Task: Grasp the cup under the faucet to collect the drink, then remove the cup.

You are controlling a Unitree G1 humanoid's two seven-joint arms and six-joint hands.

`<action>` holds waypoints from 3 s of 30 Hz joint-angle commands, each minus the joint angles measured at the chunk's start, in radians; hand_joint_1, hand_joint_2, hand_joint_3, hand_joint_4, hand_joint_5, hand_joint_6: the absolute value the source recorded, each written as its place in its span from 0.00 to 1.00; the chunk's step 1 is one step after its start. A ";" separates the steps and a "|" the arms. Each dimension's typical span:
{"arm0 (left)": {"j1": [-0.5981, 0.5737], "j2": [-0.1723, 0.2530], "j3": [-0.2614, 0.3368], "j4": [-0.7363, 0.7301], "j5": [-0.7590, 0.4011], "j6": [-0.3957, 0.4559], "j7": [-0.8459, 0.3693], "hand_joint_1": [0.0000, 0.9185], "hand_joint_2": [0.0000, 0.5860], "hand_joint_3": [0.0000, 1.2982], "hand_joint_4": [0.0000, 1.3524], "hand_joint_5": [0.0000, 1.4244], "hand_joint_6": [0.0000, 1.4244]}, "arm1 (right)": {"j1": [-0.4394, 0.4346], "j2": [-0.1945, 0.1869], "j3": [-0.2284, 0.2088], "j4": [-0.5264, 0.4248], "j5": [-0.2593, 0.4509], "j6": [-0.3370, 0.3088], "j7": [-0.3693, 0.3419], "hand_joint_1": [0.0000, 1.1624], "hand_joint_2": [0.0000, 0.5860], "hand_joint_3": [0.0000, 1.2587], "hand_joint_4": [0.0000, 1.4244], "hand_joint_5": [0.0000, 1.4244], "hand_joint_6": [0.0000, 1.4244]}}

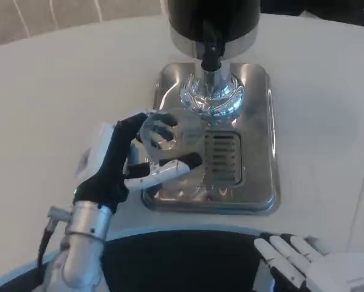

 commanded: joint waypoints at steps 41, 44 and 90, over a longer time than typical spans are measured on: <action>-0.115 0.072 -0.177 0.066 0.105 0.064 0.119 0.12 0.05 0.07 0.00 0.18 0.25 | -0.086 0.116 -0.020 -0.014 0.031 0.096 0.054 0.18 0.79 0.00 0.00 0.00 0.00; -0.104 0.082 -0.166 0.047 0.085 0.062 0.092 0.11 0.04 0.05 0.00 0.17 0.25 | -0.086 0.116 -0.010 -0.014 0.023 0.105 0.053 0.18 0.79 0.00 0.00 0.00 0.00; 0.415 0.288 0.074 -0.354 -0.100 -0.012 -0.153 0.04 0.12 0.06 0.07 0.15 0.23 | -0.829 -0.065 0.360 0.147 0.089 1.156 -0.183 0.18 0.96 0.00 0.00 0.00 0.00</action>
